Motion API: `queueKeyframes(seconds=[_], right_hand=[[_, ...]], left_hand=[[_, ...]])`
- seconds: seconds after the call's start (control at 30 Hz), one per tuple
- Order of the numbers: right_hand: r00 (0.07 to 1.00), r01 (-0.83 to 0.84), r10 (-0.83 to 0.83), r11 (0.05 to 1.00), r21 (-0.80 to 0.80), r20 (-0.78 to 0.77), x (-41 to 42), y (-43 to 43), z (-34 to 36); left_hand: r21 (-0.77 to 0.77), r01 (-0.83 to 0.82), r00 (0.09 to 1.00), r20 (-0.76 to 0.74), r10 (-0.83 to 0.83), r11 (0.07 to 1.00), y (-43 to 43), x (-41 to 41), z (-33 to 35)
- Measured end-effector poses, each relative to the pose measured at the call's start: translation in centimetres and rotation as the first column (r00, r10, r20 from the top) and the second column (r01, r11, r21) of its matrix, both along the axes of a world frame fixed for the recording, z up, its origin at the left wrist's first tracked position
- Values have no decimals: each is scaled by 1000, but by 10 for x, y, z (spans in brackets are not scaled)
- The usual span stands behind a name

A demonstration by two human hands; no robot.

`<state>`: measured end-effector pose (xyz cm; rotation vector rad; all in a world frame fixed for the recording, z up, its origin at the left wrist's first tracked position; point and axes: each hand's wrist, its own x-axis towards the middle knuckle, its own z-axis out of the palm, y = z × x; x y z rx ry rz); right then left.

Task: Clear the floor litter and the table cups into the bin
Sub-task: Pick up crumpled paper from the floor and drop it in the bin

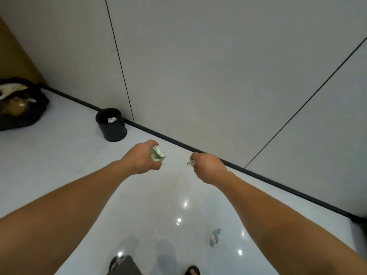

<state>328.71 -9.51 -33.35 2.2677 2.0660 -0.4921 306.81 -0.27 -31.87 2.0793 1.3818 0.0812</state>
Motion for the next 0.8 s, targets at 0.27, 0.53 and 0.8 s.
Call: queueKeyframes(seconds=[0.27,0.53,0.8], right_hand=[[992,-120,118,989,85,32,-131,96,47],[978,-207,207,972,109,10,-263,169,53],[976,-214,216,973,90,-18,-285,273,46]], left_hand=[[44,-130,991,18,130,990,59,-148,21],[100,-199,980,8,199,975,131,-267,40],[70,-216,976,19,215,974,224,-289,35]])
